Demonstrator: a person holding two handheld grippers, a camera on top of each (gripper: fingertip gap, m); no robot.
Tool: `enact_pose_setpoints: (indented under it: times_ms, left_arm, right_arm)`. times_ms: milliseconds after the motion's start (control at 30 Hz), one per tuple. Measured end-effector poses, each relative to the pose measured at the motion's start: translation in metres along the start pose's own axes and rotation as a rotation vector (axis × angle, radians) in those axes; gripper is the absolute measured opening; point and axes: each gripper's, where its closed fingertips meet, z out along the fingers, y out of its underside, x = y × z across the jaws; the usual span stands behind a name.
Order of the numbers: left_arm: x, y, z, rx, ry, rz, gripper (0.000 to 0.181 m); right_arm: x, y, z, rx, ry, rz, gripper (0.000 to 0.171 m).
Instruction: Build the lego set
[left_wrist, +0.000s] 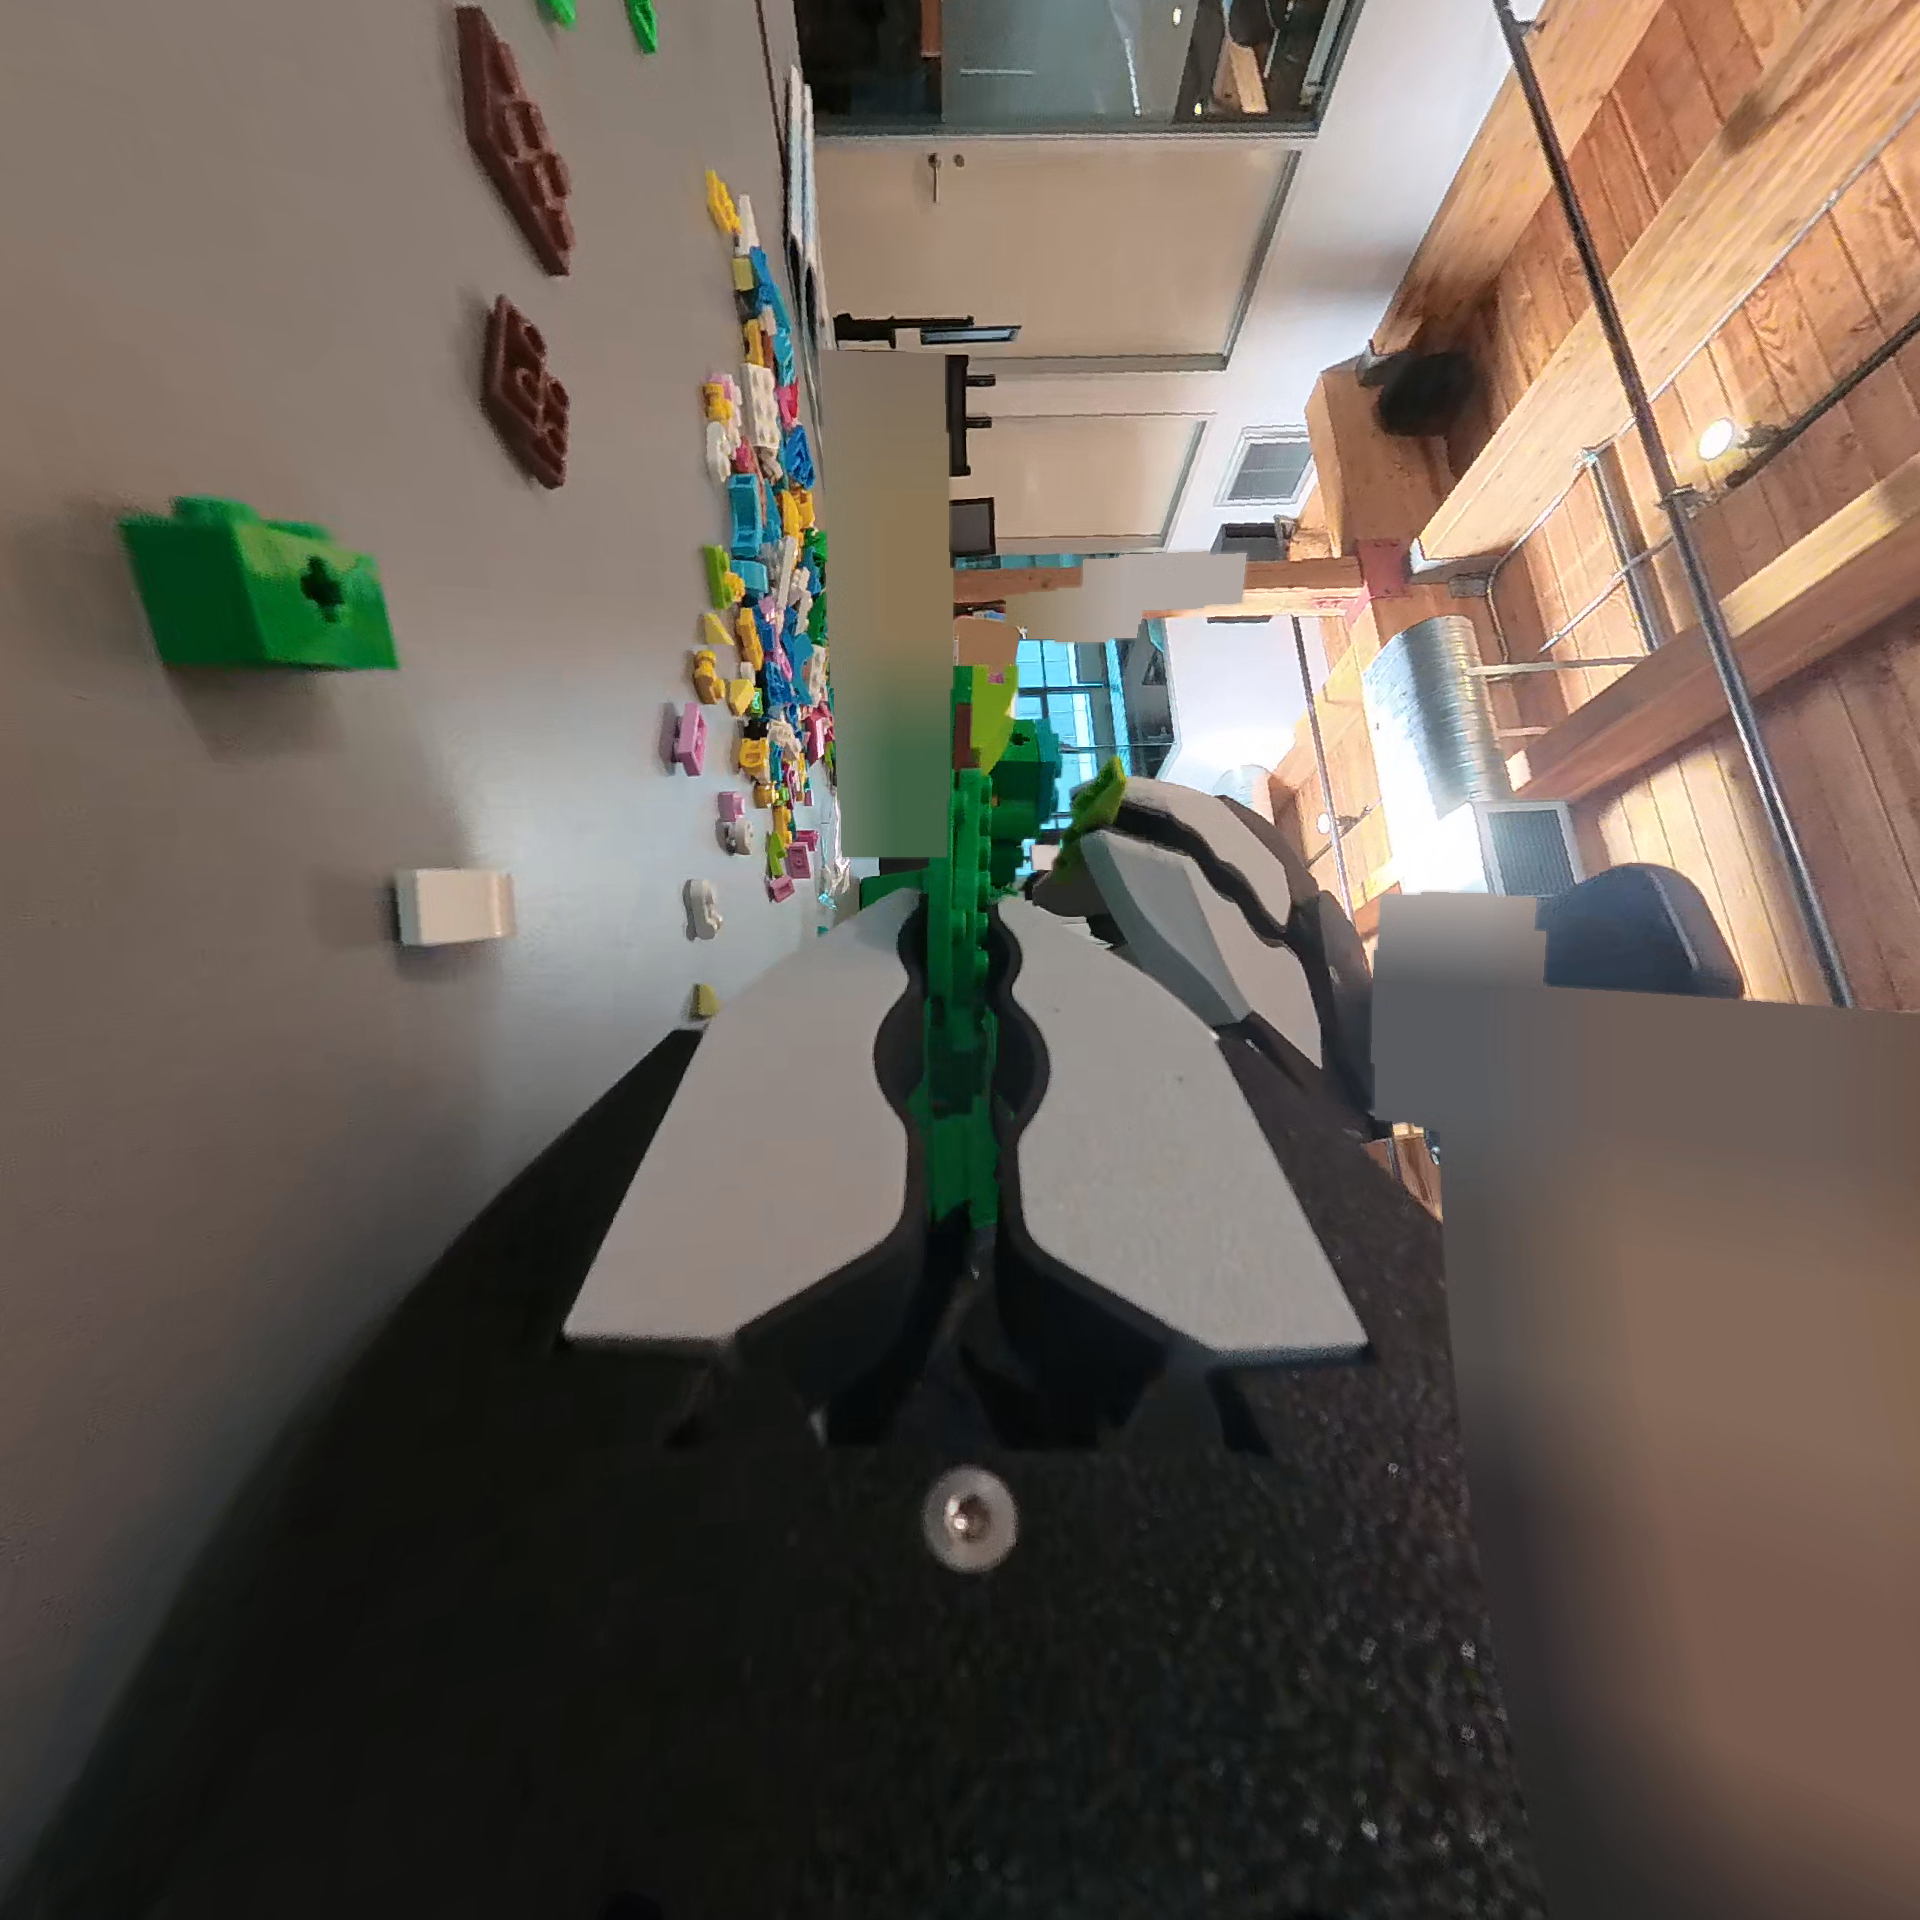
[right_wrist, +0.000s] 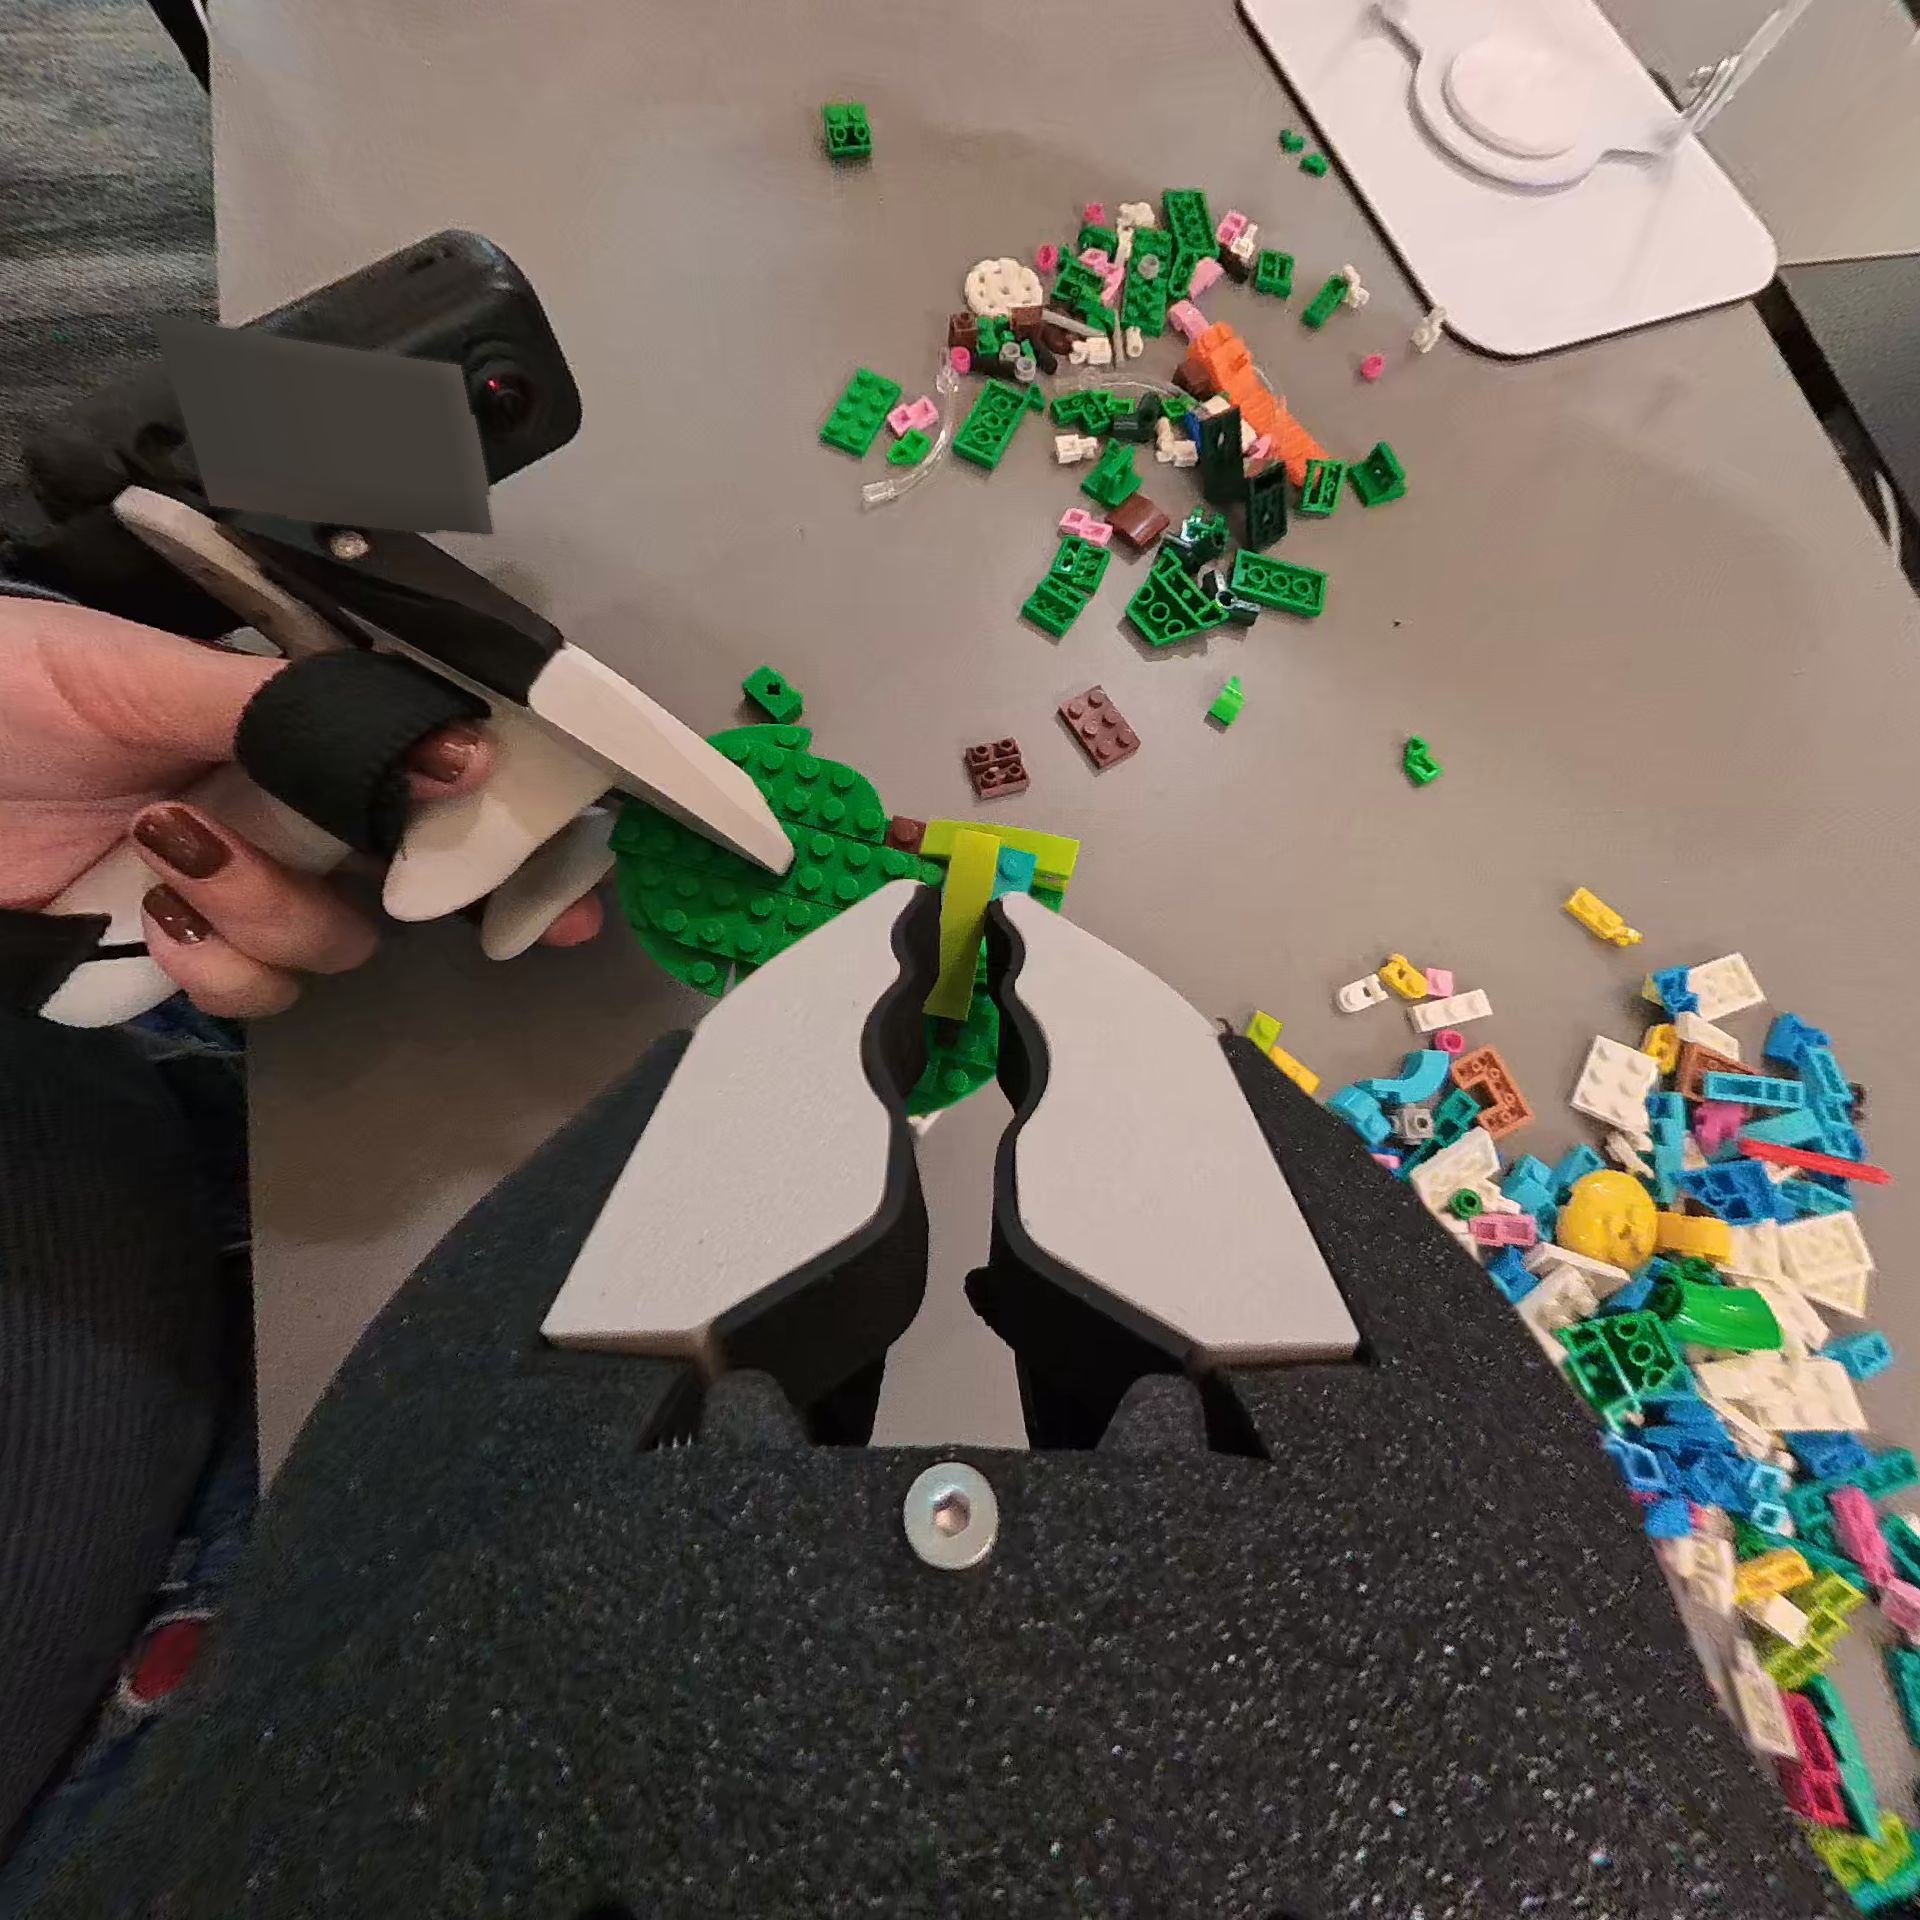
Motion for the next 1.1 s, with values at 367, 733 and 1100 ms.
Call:
enact_pose_setpoints:
  times_ms: [367, 733, 1100]
  left_arm:
    - [-0.009, 0.003, 0.002, -0.018, -0.034, -0.011, 0.008]
    - [-0.015, 0.005, 0.003, -0.031, -0.049, -0.015, 0.008]
    - [-0.016, 0.006, 0.004, -0.039, -0.043, -0.025, 0.008]
  right_arm:
    - [0.0, 0.017, 0.008, -0.12, 0.028, -0.023, 0.007]
    - [0.001, 0.025, 0.011, -0.144, -0.006, 0.023, 0.007]
    - [0.002, 0.025, 0.01, -0.1, -0.006, 0.049, 0.009]
